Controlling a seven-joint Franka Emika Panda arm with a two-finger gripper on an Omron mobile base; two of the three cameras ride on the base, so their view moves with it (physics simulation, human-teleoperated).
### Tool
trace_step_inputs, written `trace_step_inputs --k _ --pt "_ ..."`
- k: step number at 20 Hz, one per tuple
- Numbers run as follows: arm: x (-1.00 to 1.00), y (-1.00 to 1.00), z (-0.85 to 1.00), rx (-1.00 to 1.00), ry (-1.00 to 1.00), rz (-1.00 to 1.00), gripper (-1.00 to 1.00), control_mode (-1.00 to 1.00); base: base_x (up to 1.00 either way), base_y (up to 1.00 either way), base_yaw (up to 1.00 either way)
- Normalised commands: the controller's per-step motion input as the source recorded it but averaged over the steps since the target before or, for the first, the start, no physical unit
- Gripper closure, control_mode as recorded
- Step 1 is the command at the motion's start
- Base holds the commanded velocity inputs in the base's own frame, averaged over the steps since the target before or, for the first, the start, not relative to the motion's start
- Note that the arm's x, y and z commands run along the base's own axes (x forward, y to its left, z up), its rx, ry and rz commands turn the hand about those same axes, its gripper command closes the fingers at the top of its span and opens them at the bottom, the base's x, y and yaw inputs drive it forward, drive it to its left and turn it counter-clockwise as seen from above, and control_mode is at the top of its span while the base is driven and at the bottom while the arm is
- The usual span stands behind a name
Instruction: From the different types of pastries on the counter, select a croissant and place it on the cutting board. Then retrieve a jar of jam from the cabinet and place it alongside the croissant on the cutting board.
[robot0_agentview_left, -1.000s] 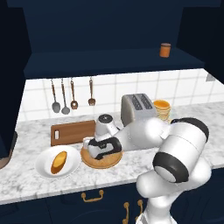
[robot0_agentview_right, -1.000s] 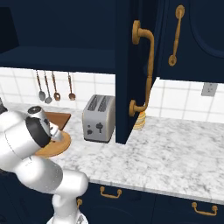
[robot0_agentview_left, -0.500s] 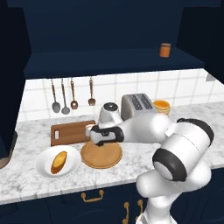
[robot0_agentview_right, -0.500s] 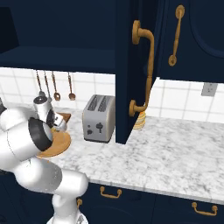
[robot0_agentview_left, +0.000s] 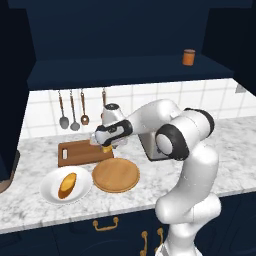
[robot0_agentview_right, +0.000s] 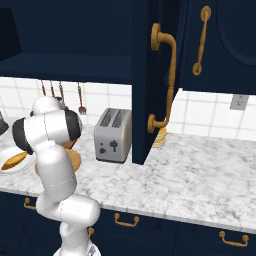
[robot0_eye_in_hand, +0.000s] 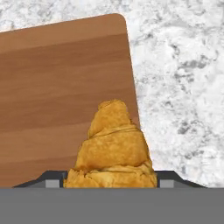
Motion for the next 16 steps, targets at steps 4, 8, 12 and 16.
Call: trace_step_inputs --k 4,8,12,16 --pt "0.75 0.44 -0.08 -0.09 0.09 0.00 1.00 -1.00 0.00 0.00 0.00" --pt "0.55 0.26 -0.38 -0.04 0.00 0.00 1.00 -1.00 0.00 0.00 0.00" --pt "0.19 0.10 -0.48 0.00 0.00 0.00 1.00 -1.00 0.00 0.00 0.00" --pt "0.14 0.01 -0.34 0.00 0.01 0.00 1.00 -1.00 0.00 0.00 0.00"
